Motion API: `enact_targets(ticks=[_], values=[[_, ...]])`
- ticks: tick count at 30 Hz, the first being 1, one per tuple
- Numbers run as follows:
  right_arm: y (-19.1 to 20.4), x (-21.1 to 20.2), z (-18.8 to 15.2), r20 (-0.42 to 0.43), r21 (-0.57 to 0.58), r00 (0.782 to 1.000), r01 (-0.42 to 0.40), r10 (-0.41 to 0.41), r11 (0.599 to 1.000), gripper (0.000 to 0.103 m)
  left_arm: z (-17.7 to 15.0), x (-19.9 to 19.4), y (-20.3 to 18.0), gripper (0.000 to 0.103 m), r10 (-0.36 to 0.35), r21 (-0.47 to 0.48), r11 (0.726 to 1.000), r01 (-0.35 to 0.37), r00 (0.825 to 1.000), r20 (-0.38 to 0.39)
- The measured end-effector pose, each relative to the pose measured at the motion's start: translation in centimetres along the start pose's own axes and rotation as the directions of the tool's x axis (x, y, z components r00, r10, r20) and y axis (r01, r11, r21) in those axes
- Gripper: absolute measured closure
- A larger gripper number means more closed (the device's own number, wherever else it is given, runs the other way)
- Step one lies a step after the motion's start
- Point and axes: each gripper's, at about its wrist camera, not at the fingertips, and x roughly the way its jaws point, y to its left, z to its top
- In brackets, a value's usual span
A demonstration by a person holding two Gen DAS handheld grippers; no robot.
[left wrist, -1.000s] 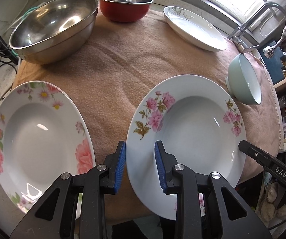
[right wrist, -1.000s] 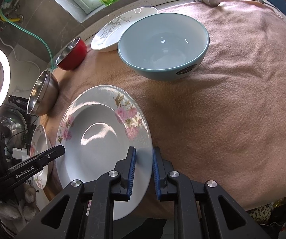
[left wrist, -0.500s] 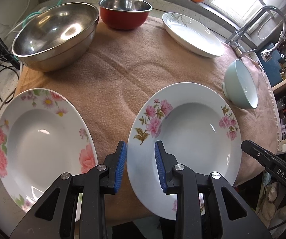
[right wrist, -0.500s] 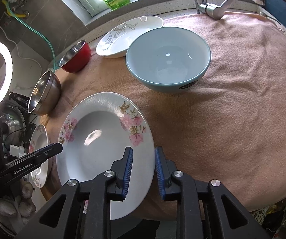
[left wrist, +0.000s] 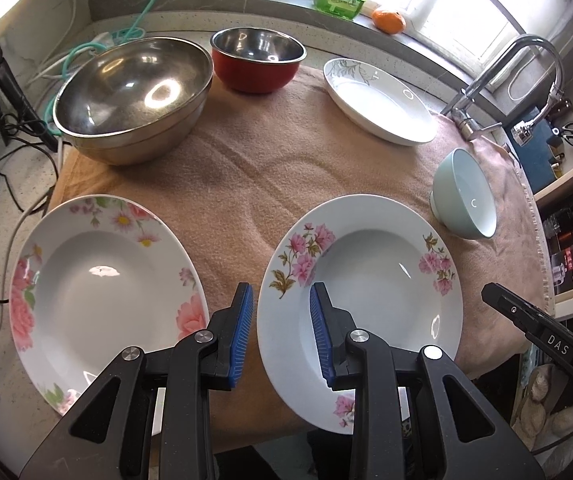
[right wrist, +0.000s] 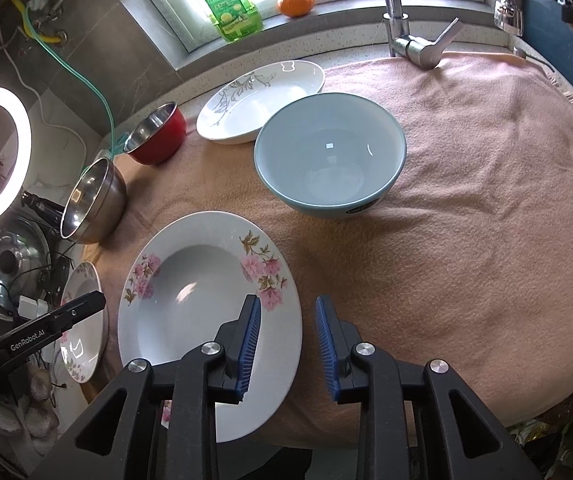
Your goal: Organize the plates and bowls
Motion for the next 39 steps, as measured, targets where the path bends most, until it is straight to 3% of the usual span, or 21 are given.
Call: enact_targets(ticks=[12,26,39], values=[[1.8,-1.9,1.0,0.088,-0.032,0.995,-0.052,0.055,0.998,0.077,-0.9,-2.4,2.0,0.075,0.014,-0.079,0.997,-0.009,0.998,0.061],[7.9,-0.6,1.6,0.036,-0.263,0.997,-0.052,0.063,0.964,0.077,-3.4,-5.3,7.4,0.075,0.104,-0.226,0.971,-0.077,0.989,0.108],[13.8,1.3,1.2,-0.023,-0.388,0.997,-0.082,0.079,0.918,0.075,-4.4,-7.1,10.3,0.075,0.192,-0.272,0.951,-0.149,0.971,0.14]])
